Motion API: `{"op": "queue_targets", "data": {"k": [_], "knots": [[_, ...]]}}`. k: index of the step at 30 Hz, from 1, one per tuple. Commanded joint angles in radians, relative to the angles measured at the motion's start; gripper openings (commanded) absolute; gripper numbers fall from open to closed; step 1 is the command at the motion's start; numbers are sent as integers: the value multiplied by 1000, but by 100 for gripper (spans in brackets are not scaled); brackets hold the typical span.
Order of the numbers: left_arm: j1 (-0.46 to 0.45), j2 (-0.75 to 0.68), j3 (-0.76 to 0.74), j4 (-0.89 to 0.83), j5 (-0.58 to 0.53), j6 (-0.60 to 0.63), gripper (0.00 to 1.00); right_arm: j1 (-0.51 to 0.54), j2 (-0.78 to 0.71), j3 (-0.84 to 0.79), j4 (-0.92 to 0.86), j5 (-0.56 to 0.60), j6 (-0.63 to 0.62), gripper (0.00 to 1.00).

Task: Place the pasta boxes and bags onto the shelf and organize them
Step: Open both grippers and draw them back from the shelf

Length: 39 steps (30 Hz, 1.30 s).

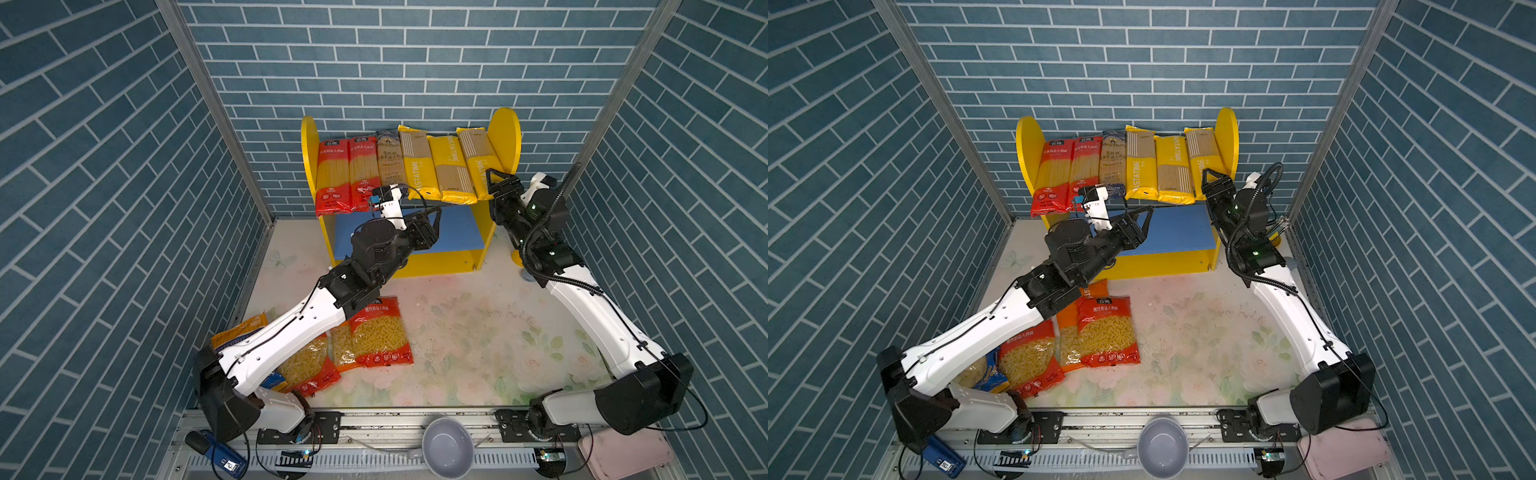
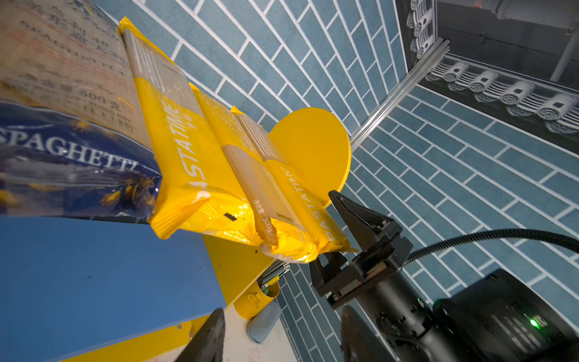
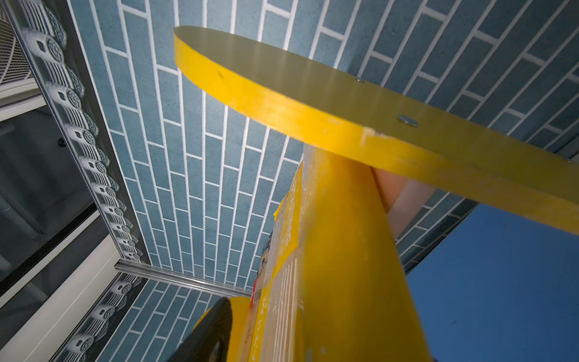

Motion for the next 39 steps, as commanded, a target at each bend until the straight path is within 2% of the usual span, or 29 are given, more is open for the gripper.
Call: {"op": "queue_targets", "data": {"k": [1,10,16,21,24,31,34,39], "knots": [[-20,-58,-53,10,1,61,60,3,-68,18,36,-37,-41,75],[-53,-199,-231,-89,-21,154,63,1,-245,-106,-154,-91,-144,79],[-68,-257,-335,-156,-67,149,64,1,-305,-190,-260,-140,-215,75],[-72,-257,-393,-136,-65,112,64,1,-277,-176,-194,-197,-207,67],[-85,-250,-400,-128,-70,106,64,1,-254,-162,-157,-203,-190,54],[-100,-239,-417,-114,-70,85,64,1,-162,-96,-104,-194,-185,34],[-104,-248,-425,-120,-80,85,64,-4,-126,-72,-92,-195,-190,30],[-104,-276,-445,-132,-100,90,64,-3,-105,-29,-100,-207,-226,32]]}}
